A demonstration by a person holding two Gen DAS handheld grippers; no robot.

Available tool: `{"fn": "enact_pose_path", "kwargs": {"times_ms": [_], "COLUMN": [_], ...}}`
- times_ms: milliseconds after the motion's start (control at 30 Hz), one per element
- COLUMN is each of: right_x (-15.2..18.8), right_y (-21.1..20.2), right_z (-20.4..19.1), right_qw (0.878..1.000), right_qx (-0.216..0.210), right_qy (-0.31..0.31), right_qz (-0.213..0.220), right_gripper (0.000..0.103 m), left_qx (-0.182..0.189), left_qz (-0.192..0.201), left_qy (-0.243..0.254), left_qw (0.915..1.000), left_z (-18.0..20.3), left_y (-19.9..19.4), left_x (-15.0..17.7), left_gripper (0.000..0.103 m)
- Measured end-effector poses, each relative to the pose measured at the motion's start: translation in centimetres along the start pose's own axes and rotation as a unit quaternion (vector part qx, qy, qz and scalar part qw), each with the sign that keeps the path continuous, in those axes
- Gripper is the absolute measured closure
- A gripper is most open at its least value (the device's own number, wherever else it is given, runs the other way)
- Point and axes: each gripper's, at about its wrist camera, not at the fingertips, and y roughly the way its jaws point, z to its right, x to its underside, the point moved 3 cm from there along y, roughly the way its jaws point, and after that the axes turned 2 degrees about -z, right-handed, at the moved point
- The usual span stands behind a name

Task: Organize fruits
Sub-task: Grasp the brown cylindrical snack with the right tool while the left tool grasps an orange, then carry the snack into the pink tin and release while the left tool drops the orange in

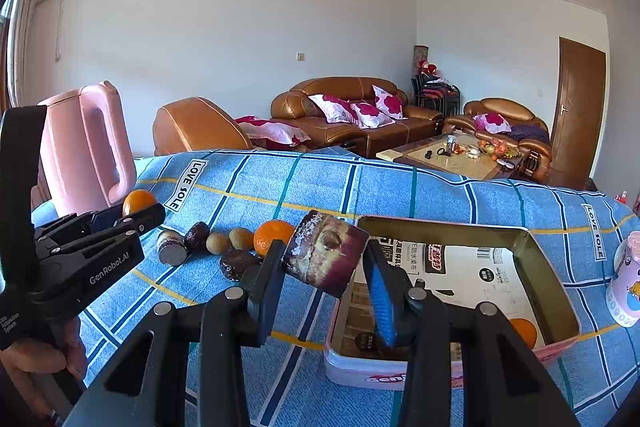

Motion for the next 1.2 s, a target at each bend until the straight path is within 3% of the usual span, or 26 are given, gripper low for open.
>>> {"fn": "enact_pose_path", "kwargs": {"times_ms": [667, 1200], "right_x": [1.1, 1.5], "right_y": [-0.8, -2.0], "right_z": [0.4, 3.9], "right_qw": [1.000, 0.999], "right_qx": [0.019, 0.049], "right_qy": [-0.012, -0.010], "right_qz": [-0.008, -0.003], "right_gripper": [0.061, 0.061], "left_qx": [-0.019, 0.003], "left_qz": [0.004, -0.003], "left_qy": [0.016, 0.033], "left_qw": [0.9997, 0.9994], "left_z": [3.7, 7.6], "left_y": [-2.1, -2.2], "left_x": [1.0, 1.3], "left_gripper": [0.069, 0.069]}}
